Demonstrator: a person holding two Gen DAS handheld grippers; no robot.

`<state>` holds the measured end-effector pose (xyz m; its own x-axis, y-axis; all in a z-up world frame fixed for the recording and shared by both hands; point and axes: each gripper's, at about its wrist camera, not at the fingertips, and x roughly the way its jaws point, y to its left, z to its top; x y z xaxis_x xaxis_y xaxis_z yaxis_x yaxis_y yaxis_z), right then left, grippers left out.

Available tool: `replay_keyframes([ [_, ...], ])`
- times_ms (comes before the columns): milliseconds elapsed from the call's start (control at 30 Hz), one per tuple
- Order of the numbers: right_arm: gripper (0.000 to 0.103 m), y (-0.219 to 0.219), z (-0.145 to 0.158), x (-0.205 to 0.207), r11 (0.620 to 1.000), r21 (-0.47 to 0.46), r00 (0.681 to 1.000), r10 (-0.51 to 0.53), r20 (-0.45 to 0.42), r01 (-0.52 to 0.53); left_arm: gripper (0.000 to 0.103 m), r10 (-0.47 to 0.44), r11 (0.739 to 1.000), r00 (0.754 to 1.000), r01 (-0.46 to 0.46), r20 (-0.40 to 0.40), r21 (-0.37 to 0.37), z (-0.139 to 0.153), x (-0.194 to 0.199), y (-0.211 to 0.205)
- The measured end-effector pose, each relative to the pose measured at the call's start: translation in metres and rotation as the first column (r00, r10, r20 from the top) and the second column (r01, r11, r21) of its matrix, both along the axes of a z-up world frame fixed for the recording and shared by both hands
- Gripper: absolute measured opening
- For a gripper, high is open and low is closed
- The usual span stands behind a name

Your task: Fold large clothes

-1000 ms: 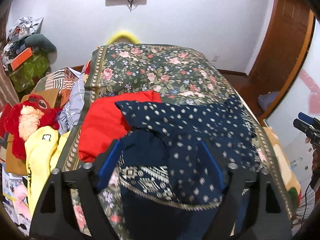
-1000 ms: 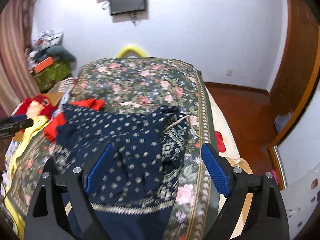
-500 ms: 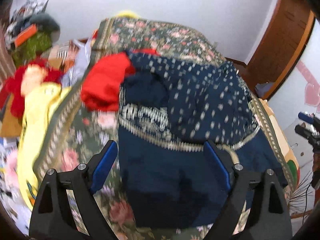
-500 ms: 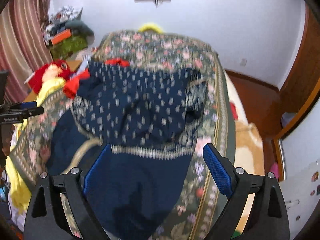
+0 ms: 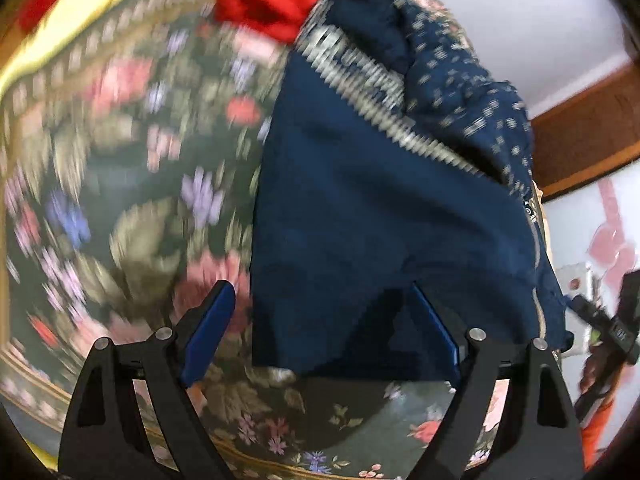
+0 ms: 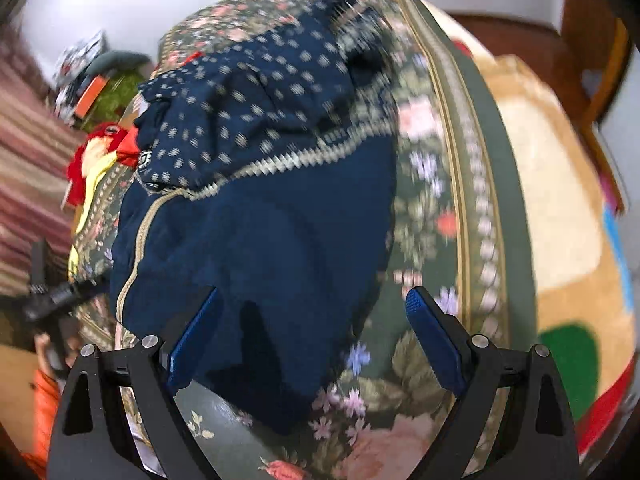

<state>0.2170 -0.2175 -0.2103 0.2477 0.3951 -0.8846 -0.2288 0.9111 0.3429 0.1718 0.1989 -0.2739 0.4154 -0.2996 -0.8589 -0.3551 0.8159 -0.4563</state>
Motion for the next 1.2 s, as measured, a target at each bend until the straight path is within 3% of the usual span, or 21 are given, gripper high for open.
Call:
replay_keyframes([
  [100, 0.091, -0.007, -0.008, -0.005, 0.999, 0.035, 0.998, -0.039, -0.046, 0.040, 0.087, 0.044, 0.992, 0.999, -0.046, -0.024, -0.120, -0.022, -0.011, 0.006],
  [167, 0.091, -0.010, -0.014, -0.007, 0.997, 0.059, 0.996, -0.051, -0.072, 0.055, 0.087, 0.085, 0.972, 0.996, -0.088, -0.024, -0.216, -0.033, -0.018, 0.011],
  [367, 0.094, -0.005, -0.019, -0.006, 0.995, 0.084, 0.997, -0.048, -0.059, 0.053, 0.088, 0.118, 0.945, 0.993, -0.109, 0.013, -0.308, -0.041, -0.016, 0.014],
  [567, 0.090, 0.008, -0.025, -0.003, 0.992, 0.127, 1.000, -0.019, -0.003, 0.020, 0.087, 0.093, 0.968, 0.994, -0.076, 0.064, -0.239, -0.039, 0.007, 0.005],
  [667, 0.074, 0.014, -0.023, -0.002, 0.992, 0.126, 1.000, -0.016, 0.015, 0.014, 0.078, 0.086, 0.976, 0.995, -0.073, 0.052, -0.204, -0.038, 0.011, 0.002],
  [700, 0.069, 0.015, -0.021, -0.003, 0.991, 0.137, 1.000, -0.008, 0.018, 0.005, 0.068, 0.090, 0.975, 0.995, -0.080, 0.040, -0.206, -0.037, 0.011, 0.002],
  [733, 0.056, 0.016, -0.019, -0.002, 0.989, 0.149, 1.000, -0.004, 0.020, 0.001, 0.053, 0.092, 0.969, 0.995, -0.080, 0.040, -0.235, -0.037, 0.011, 0.002],
  [767, 0.044, 0.016, -0.018, -0.002, 0.986, 0.168, 1.000, 0.000, 0.019, -0.003, 0.047, 0.098, 0.957, 0.994, -0.083, 0.041, -0.279, -0.037, 0.010, 0.002],
  [833, 0.029, 0.017, -0.016, -0.001, 0.982, 0.188, 1.000, 0.008, 0.009, -0.009, 0.027, 0.101, 0.948, 0.994, -0.084, 0.040, -0.306, -0.034, 0.010, 0.001],
  [933, 0.012, 0.015, -0.014, 0.003, 0.968, 0.249, 1.000, 0.002, -0.015, 0.002, 0.016, 0.069, 0.968, 0.996, -0.052, 0.060, -0.246, -0.017, 0.012, -0.009],
  [1033, 0.010, 0.014, -0.008, 0.007, 0.957, 0.288, 1.000, -0.014, -0.008, 0.015, 0.014, 0.017, 0.991, 0.995, -0.004, 0.099, -0.132, 0.008, 0.016, -0.020],
  [1200, 0.009, 0.017, 0.016, 0.019, 0.944, 0.330, 0.998, -0.024, 0.059, 0.003, 0.014, -0.022, 0.998, 0.976, 0.032, 0.217, -0.045, 0.063, 0.024, -0.023],
])
